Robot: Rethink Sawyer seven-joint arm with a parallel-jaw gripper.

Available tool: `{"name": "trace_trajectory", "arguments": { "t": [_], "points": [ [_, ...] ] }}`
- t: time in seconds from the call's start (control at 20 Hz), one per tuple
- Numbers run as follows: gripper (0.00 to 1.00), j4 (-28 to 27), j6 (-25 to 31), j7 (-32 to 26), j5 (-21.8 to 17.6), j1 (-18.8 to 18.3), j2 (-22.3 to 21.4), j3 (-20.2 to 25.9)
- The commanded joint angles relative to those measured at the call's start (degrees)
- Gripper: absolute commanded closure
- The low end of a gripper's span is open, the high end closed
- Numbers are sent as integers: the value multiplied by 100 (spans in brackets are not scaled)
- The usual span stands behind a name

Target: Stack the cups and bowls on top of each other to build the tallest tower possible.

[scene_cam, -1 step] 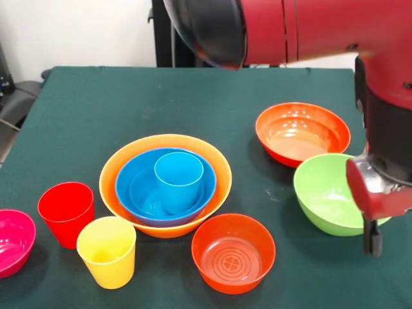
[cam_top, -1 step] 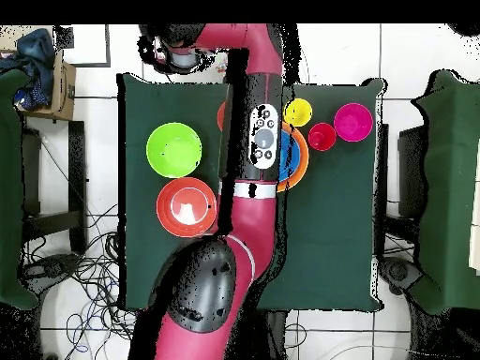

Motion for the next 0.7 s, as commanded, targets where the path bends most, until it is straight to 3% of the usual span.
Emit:
{"name": "trace_trajectory", "arguments": {
  "t": [0.05, 0.35, 0.7],
  "points": [
    [0, 916, 226, 734, 302, 22, -264, -585],
    [0, 1654, -96, 938, 919, 57, -591, -1222],
    [0, 1855, -351, 1035, 1080, 343, -769, -1595]
  ]
}}
